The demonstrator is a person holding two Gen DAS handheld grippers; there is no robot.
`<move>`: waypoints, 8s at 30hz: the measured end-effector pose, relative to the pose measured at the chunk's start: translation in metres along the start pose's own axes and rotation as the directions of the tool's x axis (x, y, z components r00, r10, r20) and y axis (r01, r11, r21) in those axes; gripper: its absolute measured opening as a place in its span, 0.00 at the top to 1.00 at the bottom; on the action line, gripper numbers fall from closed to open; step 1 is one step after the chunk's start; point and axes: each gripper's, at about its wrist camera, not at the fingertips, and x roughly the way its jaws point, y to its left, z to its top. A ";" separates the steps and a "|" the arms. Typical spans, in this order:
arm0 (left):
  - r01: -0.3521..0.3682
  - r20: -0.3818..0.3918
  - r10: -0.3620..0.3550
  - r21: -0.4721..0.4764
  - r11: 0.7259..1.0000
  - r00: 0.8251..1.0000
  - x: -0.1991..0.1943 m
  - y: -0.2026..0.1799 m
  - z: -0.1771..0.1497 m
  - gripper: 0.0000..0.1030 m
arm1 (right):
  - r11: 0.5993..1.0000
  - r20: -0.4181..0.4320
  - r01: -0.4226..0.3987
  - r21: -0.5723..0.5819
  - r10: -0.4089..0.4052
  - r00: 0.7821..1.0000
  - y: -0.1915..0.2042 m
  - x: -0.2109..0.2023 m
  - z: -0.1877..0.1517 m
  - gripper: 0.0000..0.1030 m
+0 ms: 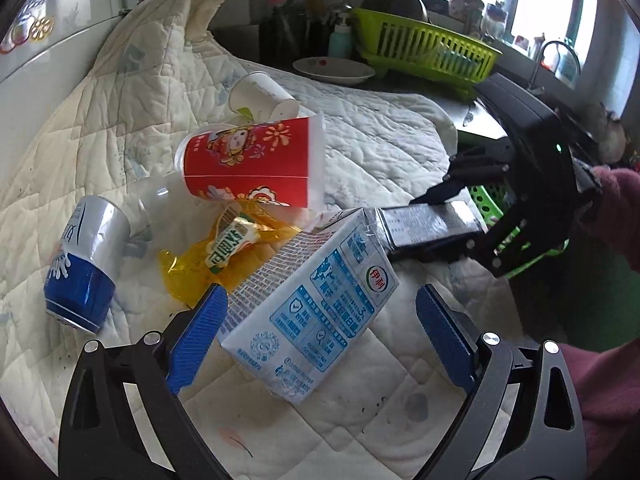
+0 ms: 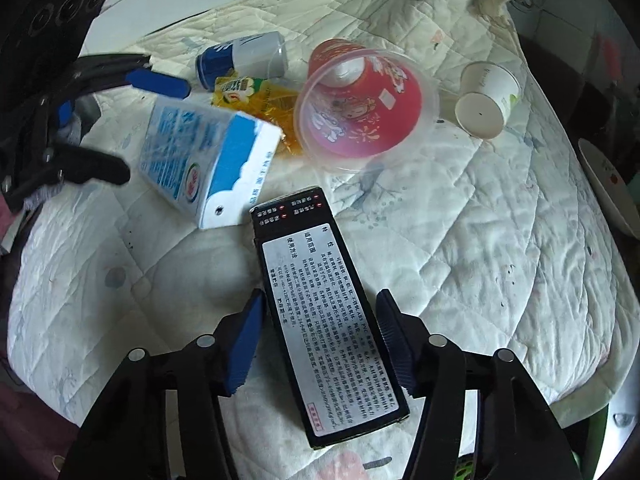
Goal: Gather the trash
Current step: 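Grasp the milk carton with the left gripper while the right lifts the black box, then carry the black box and milk carton into the green wastebasket and open both grippers, then move both grippers back over the trash on the cloth, then grasp the red paper cup with the right gripper while the left approaches the yellow wrapper, then grasp the yellow snack wrapper with the left gripper while the right holds the red cup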
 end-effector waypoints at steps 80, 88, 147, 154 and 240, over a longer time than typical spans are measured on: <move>0.215 0.144 -0.211 -0.013 0.977 0.967 0.041 -0.272 0.106 0.60 | 0.668 0.054 0.278 0.690 -0.431 0.901 -0.114 -0.196 -0.283 0.34; 0.277 0.061 -0.275 -0.033 0.960 0.960 0.100 -0.320 0.116 0.60 | 0.651 0.113 0.278 0.706 -0.491 0.864 -0.106 -0.237 -0.303 0.27; -0.159 0.132 0.240 -0.445 0.881 0.962 -0.033 -0.066 0.019 0.40 | 0.913 0.287 0.107 0.394 -0.233 0.929 -0.029 -0.156 -0.094 0.22; -0.208 0.098 0.297 -0.511 0.834 0.950 -0.043 -0.024 -0.006 0.40 | 0.944 0.308 0.064 0.322 -0.169 0.936 -0.010 -0.129 -0.045 0.17; -0.192 0.046 0.234 -0.430 0.882 0.971 0.012 0.022 -0.001 1.00 | 0.971 0.027 -0.050 0.232 0.045 0.999 -0.028 -0.032 0.069 0.31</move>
